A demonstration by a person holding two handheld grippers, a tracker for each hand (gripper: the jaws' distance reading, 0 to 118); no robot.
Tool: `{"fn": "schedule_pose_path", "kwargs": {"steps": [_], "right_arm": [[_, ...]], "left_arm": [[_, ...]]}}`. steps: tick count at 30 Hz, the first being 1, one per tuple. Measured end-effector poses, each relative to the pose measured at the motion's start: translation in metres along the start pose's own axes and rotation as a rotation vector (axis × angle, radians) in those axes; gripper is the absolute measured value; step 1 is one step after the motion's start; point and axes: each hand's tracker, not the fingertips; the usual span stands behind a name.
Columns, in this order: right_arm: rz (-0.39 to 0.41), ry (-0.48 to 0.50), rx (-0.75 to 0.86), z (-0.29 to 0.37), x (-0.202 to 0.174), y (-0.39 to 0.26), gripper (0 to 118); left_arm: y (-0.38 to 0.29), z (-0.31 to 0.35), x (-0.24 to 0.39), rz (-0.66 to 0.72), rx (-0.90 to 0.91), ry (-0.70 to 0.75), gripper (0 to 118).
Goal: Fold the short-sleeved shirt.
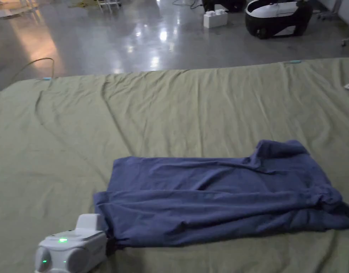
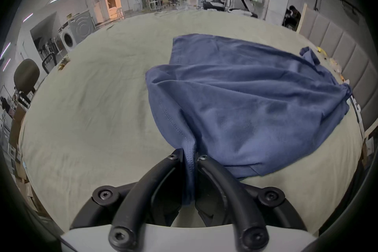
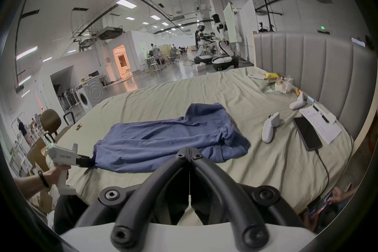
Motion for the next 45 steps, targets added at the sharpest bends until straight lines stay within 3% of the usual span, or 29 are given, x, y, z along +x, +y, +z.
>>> {"fn": "schedule_pose_path", "kwargs": {"steps": [1,2,3,4,5,9,12,13,15,17,18,21,24,25,28,33,37,40,45], "right_arm": [[-0.020,-0.031,-0.035,-0.015,0.008,-0.002,2],[-0.040,-0.053,-0.094,-0.031,0.016,-0.005,12],[-0.062,-0.085,-0.135,-0.051,0.023,-0.008,37],[-0.088,-0.107,-0.184,-0.070,0.031,-0.013,75],[-0.104,-0.124,-0.222,-0.089,0.041,-0.018,89],[-0.119,-0.187,-0.286,-0.154,0.067,-0.027,81],[-0.044,-0.246,-0.339,-0.193,0.072,-0.023,80],[-0.023,-0.267,-0.342,-0.201,0.073,-0.021,75],[-0.044,-0.257,-0.317,-0.210,0.073,-0.017,58],[-0.040,-0.256,-0.343,-0.223,0.072,-0.016,12],[-0.007,-0.291,-0.396,-0.230,0.069,-0.018,9],[0.071,-0.284,-0.403,-0.235,0.062,-0.019,7],[0.014,-0.272,-0.385,-0.223,0.064,-0.011,6],[0.005,-0.275,-0.361,-0.215,0.063,-0.008,5],[0.073,-0.287,-0.278,-0.184,0.056,0.006,5],[0.030,-0.252,-0.204,-0.123,0.052,0.020,5],[0.044,-0.267,-0.173,-0.077,0.048,0.020,5],[0.013,-0.261,-0.156,-0.038,0.046,0.018,5],[0.012,-0.247,-0.228,-0.013,0.041,-0.007,5]], "left_arm": [[0.001,-0.002,0.000,-0.002,0.001,0.001,10],[0.001,-0.003,0.001,-0.008,-0.007,0.001,10],[0.002,-0.002,0.003,-0.015,-0.015,0.002,10],[0.002,-0.003,0.002,-0.021,-0.022,0.003,10],[0.003,-0.003,0.002,-0.045,-0.013,-0.002,10],[0.005,-0.003,-0.001,-0.042,-0.023,-0.015,10],[0.006,-0.005,-0.004,-0.029,-0.028,-0.024,10],[0.005,-0.005,-0.004,-0.030,-0.028,-0.025,10],[0.004,-0.005,-0.004,-0.031,-0.025,-0.023,10],[0.004,-0.005,-0.002,-0.034,-0.021,-0.020,10],[0.005,-0.004,-0.004,-0.072,0.006,0.036,10],[0.003,-0.006,-0.006,-0.057,0.001,0.024,10],[0.010,-0.001,-0.012,-0.033,-0.010,-0.002,9],[0.011,0.004,-0.016,0.038,-0.030,-0.059,9],[0.015,0.040,-0.031,0.144,0.080,-0.116,8],[0.017,0.107,-0.047,0.217,0.195,-0.185,8],[0.002,0.147,-0.047,0.142,0.217,-0.152,8],[-0.017,0.169,-0.055,0.147,0.206,-0.168,8],[-0.052,0.163,-0.055,0.109,0.094,-0.167,8]]}}
